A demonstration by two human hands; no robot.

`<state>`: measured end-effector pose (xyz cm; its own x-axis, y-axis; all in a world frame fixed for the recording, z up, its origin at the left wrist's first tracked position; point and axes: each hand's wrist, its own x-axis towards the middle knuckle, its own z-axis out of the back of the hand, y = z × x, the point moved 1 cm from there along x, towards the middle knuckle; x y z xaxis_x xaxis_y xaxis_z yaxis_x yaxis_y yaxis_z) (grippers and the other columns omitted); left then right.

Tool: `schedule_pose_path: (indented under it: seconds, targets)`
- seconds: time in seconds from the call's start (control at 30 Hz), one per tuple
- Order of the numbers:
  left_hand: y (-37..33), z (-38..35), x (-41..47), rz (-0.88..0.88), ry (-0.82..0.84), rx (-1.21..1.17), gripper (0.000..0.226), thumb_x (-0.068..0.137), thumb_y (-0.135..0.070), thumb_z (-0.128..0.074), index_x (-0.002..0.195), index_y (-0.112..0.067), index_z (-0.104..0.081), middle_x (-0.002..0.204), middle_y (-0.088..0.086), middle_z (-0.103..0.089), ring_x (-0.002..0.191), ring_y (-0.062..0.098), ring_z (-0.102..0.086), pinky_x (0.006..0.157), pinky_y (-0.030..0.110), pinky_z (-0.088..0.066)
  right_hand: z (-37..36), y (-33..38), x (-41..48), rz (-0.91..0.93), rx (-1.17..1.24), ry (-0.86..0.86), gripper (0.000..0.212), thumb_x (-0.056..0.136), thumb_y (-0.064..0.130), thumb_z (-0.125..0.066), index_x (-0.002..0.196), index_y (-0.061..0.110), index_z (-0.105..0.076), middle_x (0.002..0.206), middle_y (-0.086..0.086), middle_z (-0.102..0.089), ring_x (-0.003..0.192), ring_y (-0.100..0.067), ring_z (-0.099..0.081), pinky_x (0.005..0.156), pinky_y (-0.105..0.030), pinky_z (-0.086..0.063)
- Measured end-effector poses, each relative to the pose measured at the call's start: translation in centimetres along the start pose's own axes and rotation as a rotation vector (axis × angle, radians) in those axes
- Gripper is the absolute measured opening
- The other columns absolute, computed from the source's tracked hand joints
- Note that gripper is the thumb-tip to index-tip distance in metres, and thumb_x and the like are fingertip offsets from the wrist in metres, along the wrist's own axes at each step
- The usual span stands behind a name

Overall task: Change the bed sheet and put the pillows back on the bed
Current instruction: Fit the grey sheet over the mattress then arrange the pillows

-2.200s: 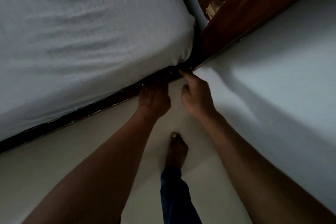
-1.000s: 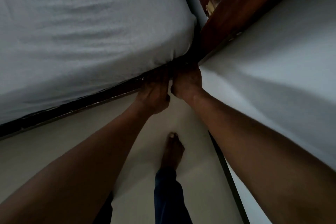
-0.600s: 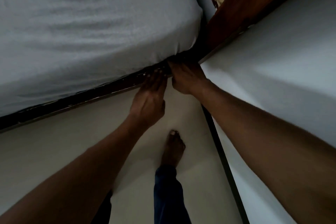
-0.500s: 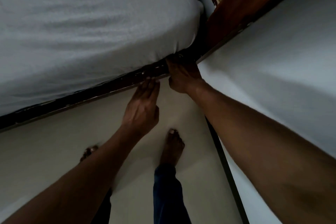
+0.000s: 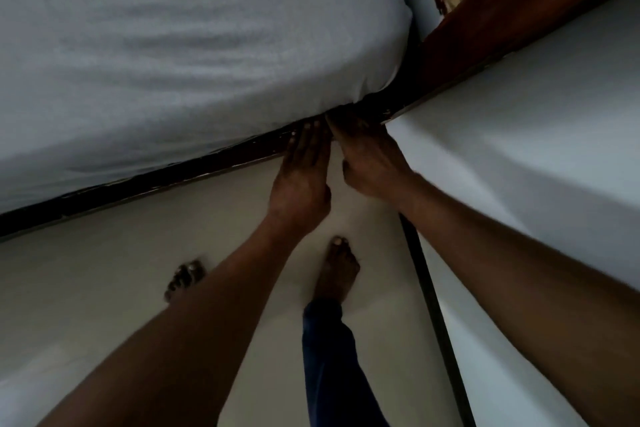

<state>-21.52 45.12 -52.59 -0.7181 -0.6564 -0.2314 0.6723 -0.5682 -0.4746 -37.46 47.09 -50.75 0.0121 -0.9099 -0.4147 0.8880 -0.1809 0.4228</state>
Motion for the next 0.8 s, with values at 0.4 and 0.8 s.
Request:
schedule_pose_path:
  seconds: [0.4,0.8]
  targets:
    - [7.4,4.4,-11.9,0.272,0.003,0.095,0.063,0.082,-0.013,-0.049,0.142,0.004,-0.048,0.144,0.026,-0.051,0.133,0.042,-0.047,0.114,0.053,-0.035,-3.8,8.2,-1.8,0.083,-0.164,0.025,0.09,0.072,0.011,-0.062,0.155,0.0,-0.03,0.161,-0.022,-0.031,0.149,-0.036,-0.031,0.124,-0.052,-0.021]
    - [10.5,6.3,-14.2,0.324,0.015,0.05,0.075,0.082,-0.011,-0.06,0.152,0.001,-0.035,0.16,0.024,-0.03,0.15,0.039,-0.026,0.123,0.052,-0.023,-7.4,15.8,2.3,0.114,-0.249,0.052,0.1,0.08,0.029,-0.07,0.161,0.005,-0.016,0.165,-0.018,-0.023,0.152,-0.036,-0.022,0.127,-0.049,-0.009]
